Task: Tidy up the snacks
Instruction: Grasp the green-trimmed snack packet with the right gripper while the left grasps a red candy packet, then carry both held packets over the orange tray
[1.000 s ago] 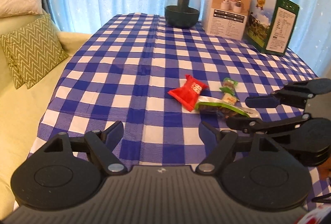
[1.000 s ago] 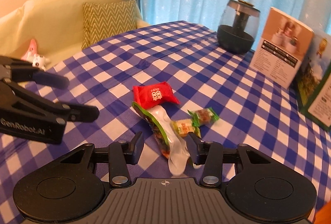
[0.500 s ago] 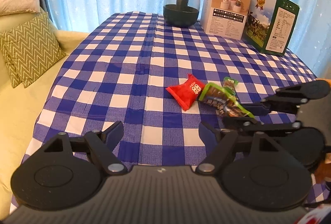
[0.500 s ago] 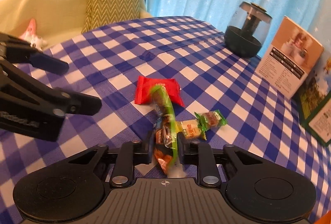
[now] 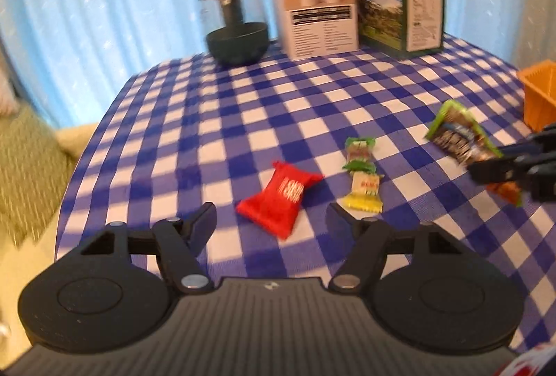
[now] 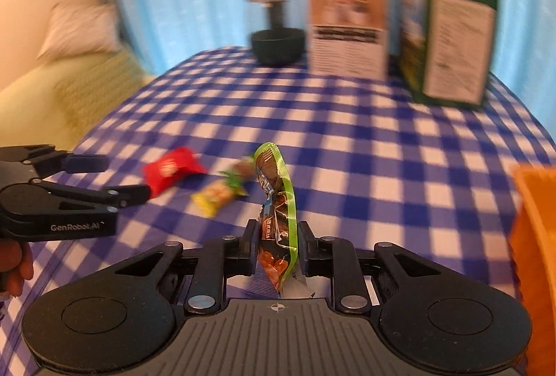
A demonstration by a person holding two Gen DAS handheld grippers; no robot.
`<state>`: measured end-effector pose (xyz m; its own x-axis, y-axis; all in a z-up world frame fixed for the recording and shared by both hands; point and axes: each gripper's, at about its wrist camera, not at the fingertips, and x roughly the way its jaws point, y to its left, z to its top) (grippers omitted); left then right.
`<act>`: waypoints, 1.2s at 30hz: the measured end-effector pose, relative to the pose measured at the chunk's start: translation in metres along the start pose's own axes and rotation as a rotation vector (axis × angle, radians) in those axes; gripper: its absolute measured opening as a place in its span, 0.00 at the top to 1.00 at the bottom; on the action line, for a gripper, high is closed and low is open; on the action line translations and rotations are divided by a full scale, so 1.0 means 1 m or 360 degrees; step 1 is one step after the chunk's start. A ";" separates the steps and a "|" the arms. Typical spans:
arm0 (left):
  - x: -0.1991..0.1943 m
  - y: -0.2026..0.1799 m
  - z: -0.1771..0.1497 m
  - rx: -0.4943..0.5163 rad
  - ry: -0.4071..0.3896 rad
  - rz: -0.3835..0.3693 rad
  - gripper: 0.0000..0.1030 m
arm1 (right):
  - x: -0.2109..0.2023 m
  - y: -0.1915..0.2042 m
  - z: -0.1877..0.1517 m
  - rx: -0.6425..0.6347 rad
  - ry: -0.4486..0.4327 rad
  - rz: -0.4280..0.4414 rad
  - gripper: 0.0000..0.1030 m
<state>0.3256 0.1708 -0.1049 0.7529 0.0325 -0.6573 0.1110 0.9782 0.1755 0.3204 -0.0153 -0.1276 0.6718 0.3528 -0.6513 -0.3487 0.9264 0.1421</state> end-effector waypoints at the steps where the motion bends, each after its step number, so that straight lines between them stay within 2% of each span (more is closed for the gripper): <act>1: 0.005 -0.002 0.002 0.0041 -0.0003 -0.0007 0.37 | -0.001 -0.006 -0.001 0.0040 -0.0005 -0.0014 0.78; 7: 0.033 -0.007 0.011 0.0176 0.0058 -0.0006 0.55 | -0.009 -0.020 -0.007 0.0139 -0.0002 -0.0048 0.78; 11: 0.042 -0.010 0.014 0.0239 0.0090 -0.0023 0.59 | -0.012 -0.023 -0.007 0.0152 -0.0003 -0.0053 0.78; 13: 0.046 -0.013 0.016 0.0271 0.0124 -0.0028 0.68 | -0.014 -0.023 -0.009 0.0158 -0.0004 -0.0056 0.78; 16: 0.044 -0.015 0.018 0.0264 0.0171 -0.0022 0.75 | -0.016 -0.023 -0.012 0.0164 -0.0004 -0.0050 0.78; 26: -0.006 -0.022 0.010 -0.0169 0.0207 -0.0066 0.77 | -0.048 -0.029 -0.020 0.0275 -0.0024 -0.0033 0.78; 32: -0.051 -0.046 0.003 -0.0294 0.0198 -0.0067 0.77 | -0.081 -0.033 -0.031 0.0360 -0.0014 -0.0043 0.78; 36: -0.083 -0.065 -0.001 -0.0354 0.0133 -0.0076 0.77 | -0.108 -0.037 -0.036 0.0391 -0.0021 -0.0058 0.78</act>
<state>0.2556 0.1047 -0.0624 0.6928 -0.0071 -0.7211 -0.0073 0.9998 -0.0168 0.2375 -0.0924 -0.0894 0.6900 0.3186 -0.6499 -0.1556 0.9422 0.2967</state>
